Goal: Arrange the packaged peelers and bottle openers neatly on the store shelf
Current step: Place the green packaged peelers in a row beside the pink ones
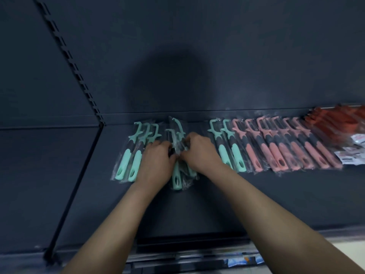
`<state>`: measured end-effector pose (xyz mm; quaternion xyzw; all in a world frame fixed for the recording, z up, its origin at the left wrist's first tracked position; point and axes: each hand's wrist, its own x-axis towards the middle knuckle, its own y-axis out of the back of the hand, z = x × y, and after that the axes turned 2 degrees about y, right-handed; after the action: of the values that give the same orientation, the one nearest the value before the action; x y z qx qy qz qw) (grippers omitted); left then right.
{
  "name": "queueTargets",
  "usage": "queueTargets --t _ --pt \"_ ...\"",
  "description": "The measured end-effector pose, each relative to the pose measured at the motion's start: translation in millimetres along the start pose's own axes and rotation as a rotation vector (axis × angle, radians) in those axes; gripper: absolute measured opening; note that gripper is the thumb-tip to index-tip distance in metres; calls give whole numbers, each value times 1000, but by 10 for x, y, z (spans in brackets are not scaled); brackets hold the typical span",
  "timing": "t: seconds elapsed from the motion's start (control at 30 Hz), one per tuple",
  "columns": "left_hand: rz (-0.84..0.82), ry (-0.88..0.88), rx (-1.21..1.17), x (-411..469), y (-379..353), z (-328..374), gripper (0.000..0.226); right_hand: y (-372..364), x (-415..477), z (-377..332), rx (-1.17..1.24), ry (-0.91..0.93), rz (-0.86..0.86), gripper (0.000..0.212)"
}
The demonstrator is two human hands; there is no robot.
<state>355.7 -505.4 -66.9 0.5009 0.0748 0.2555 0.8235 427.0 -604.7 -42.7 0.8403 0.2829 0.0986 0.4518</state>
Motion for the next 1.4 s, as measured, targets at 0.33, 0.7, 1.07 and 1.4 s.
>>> queueTargets --t 0.33,0.7,1.07,1.4 --pt "-110 84 -65 60 -34 205 45 148 -55 216 -87 -102 138 46" --pt "-25 135 -97 61 -67 362 31 145 -93 294 -341 3 67 32" --pt "-95 349 -556 239 -132 431 30 262 -85 406 -297 -8 55 31" --pt "-210 410 -593 341 -140 333 21 370 -76 580 -251 -23 108 27"
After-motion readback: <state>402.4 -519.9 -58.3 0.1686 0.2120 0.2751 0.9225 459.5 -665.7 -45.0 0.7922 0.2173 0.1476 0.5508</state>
